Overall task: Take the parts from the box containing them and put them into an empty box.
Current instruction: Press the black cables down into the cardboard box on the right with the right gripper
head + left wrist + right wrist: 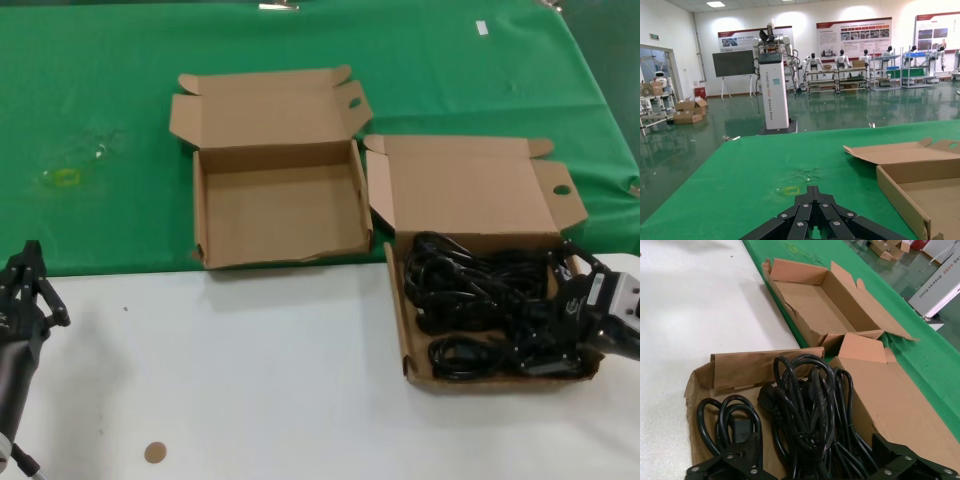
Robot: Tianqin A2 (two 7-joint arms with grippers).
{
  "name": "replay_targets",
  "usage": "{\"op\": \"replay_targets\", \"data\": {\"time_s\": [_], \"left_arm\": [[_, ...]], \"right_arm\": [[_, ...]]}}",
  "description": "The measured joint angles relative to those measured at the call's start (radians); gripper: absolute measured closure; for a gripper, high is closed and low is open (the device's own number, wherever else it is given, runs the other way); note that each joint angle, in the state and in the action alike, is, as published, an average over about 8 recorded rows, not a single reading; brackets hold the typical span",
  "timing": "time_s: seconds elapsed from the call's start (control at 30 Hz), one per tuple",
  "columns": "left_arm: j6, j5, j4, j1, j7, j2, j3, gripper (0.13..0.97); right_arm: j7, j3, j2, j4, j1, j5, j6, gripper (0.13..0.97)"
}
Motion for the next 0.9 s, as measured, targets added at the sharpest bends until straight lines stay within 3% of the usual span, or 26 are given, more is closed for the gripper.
{"op": "replay_targets", "data": {"time_s": [0.13,0.43,0.7,0.83,0.9], "left_arm": [[0.000,0.000,0.000,0.000,0.000,0.000,0.000,0.953],[0.000,0.000,0.000,0.000,0.000,0.000,0.000,0.953],[0.000,0.000,0.000,0.000,0.000,0.000,0.000,0.953],[0.000,0.000,0.000,0.000,0.000,0.000,0.000,0.953],[0.000,0.000,0.000,0.000,0.000,0.000,0.000,0.953]], "right_arm": [[-0.005,0.002,-0.007,-0.003,0.006,-0.010,-0.005,0.253],[-0.018,0.010,-0.016,-0.003,0.005,-0.019,-0.015,0.423],[-0.029,0.014,-0.025,-0.009,0.010,-0.025,-0.024,0.645],[-0.034,0.016,-0.028,-0.012,0.016,-0.025,-0.031,0.645],[-0.037,0.017,-0.029,-0.014,0.020,-0.025,-0.034,0.686]]}}
